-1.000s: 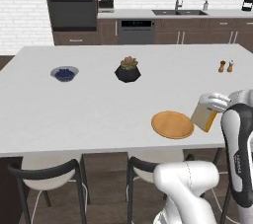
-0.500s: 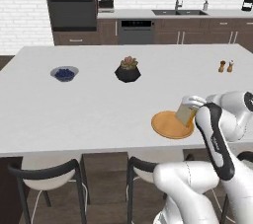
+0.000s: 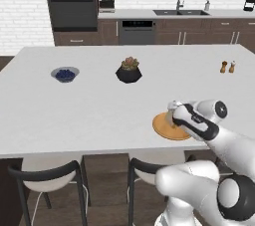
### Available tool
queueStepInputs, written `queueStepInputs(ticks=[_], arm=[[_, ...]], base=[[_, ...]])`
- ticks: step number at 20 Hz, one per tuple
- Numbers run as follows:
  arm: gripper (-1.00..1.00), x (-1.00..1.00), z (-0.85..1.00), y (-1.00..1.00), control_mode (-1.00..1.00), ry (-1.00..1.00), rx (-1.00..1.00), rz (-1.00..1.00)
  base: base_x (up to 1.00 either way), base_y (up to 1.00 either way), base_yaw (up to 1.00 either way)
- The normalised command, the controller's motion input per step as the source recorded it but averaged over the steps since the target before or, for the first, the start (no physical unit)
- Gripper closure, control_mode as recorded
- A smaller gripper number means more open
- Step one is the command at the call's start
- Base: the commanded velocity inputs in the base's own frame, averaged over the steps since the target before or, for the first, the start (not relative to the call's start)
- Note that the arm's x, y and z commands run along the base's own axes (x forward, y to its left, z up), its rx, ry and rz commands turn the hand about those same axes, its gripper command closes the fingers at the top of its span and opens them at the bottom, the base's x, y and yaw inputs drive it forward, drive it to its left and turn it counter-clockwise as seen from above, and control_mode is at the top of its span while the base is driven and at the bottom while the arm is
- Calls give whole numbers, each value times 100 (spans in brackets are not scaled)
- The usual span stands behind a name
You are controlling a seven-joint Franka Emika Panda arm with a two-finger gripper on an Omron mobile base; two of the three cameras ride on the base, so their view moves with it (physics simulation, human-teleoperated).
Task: Start the toaster. Once the lever pops up, take the bread to the plate on the dining counter.
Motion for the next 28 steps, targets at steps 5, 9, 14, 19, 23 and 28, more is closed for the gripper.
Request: queueStepInputs(ticks=[5,9,14,19,23,28], arm=[[100,76,-32,-7,-100,17,5,1],[100,41,-45,0,-100,11,0,4],[100,31,-32,-9,-100,-1,0,3],[100,-21,-52,-7,-100,-4,0,4],[100,-52,-50,0,-100,-12,0,3],[-100,-41,-40,0,-100,-9,0,0]], base=[[0,0,0],[0,0,0],[0,0,0],[0,0,0],[0,0,0],[0,0,0]])
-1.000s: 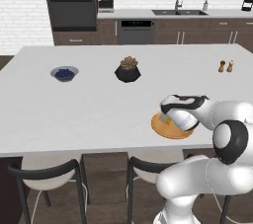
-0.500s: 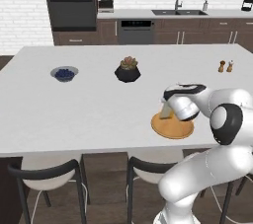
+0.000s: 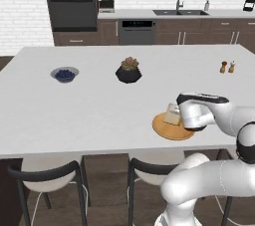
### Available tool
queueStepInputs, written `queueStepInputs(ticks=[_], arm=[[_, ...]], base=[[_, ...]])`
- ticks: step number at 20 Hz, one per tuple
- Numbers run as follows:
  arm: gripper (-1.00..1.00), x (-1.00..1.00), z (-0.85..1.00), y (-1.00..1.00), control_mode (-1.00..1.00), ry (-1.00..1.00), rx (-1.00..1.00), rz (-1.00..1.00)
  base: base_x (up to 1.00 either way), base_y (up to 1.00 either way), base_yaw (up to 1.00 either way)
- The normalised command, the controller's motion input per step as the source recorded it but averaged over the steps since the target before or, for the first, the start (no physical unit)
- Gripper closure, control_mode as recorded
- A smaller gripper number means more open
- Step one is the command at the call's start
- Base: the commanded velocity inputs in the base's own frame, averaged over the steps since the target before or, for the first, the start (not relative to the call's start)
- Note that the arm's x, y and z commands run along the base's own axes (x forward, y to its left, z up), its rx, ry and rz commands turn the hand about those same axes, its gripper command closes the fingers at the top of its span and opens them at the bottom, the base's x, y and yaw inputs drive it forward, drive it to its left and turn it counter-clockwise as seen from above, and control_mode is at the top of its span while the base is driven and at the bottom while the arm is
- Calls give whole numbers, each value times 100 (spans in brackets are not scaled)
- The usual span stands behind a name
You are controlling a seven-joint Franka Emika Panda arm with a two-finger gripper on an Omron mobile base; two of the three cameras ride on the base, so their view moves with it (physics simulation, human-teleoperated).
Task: Start the toaster. Once the lever pops up, take the bread to the plate on the dining counter.
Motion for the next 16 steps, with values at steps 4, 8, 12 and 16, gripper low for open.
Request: queueStepInputs(ticks=[4,8,12,16], arm=[[-100,0,-17,-1,-100,0,0,0],[-100,-18,-5,-5,-100,0,0,-1],[-100,-49,0,-7,-100,5,0,-6],[-100,-33,37,-34,-100,20,0,-18]], base=[[0,0,0],[0,0,0],[0,0,0],[0,0,0]])
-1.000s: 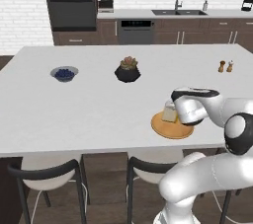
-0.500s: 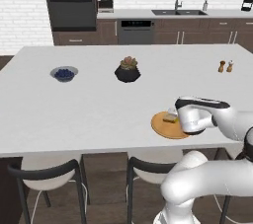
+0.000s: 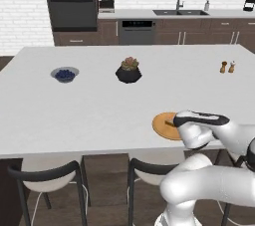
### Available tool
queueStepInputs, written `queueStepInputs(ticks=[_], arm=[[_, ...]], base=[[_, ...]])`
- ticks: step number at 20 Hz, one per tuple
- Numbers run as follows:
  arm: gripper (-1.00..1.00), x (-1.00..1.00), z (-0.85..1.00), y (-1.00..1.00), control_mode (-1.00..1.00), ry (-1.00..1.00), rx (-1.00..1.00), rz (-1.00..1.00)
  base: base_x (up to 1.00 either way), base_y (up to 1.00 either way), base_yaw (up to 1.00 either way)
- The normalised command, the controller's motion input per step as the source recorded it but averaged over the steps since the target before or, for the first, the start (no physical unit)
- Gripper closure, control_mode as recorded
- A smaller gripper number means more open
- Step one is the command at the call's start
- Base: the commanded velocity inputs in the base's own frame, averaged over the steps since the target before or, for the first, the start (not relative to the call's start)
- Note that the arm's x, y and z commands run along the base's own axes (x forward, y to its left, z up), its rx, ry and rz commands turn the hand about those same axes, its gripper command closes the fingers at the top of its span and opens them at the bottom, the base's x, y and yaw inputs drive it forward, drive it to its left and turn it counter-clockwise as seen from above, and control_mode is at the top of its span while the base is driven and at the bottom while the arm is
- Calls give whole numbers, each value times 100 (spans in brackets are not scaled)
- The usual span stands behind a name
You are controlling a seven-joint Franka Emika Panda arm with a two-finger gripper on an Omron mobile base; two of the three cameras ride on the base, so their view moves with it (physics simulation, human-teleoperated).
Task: Start the toaster. Once the lever pops up, take the bread to the plate on the dining counter.
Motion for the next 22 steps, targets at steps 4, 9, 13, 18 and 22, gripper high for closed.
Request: queueStepInputs(ticks=[4,9,13,18,22], arm=[[-100,-5,80,-41,-100,37,4,-22],[-100,-23,83,-31,-100,45,7,-18],[-100,-24,100,-24,-100,34,8,-13],[-100,-14,100,-14,-100,9,1,-9],[-100,-20,100,-2,-100,-5,-3,-11]], base=[[0,0,0],[0,0,0],[0,0,0],[0,0,0],[0,0,0]])
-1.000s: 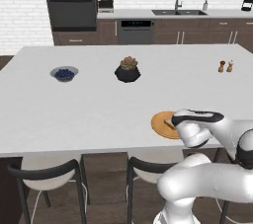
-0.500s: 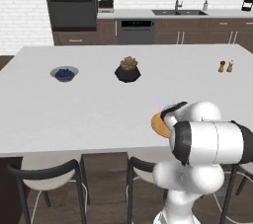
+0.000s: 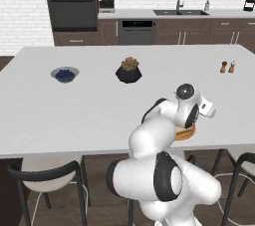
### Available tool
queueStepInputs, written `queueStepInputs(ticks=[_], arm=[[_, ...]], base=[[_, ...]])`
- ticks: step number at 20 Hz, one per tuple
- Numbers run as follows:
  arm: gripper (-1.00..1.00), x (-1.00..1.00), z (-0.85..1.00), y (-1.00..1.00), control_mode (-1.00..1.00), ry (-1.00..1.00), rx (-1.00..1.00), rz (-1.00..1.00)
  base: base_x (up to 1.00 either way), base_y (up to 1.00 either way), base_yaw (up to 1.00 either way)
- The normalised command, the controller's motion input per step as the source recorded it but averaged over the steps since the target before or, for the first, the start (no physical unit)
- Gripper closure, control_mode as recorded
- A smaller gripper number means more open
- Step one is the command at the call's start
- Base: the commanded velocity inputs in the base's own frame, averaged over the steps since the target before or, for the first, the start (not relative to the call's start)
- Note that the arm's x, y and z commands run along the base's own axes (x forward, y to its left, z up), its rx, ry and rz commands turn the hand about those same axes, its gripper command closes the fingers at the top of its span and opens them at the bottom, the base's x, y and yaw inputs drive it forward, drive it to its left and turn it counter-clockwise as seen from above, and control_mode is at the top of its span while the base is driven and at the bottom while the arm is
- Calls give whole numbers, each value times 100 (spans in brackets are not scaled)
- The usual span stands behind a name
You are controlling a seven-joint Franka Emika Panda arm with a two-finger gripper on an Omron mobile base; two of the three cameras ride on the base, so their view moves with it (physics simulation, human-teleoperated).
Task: Start the toaster. Once the lever pops up, take the bread to the plate on the dining counter.
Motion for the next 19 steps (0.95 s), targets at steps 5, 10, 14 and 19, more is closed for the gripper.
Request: queueStepInputs(ticks=[5,10,14,19], arm=[[-100,-53,100,-2,-100,-2,-1,-15],[-100,-99,79,-1,-100,0,5,-15],[-100,-100,28,0,-100,0,10,-18],[-100,-100,12,0,-100,0,12,-19]], base=[[0,0,0],[0,0,0],[0,0,0],[0,0,0]])
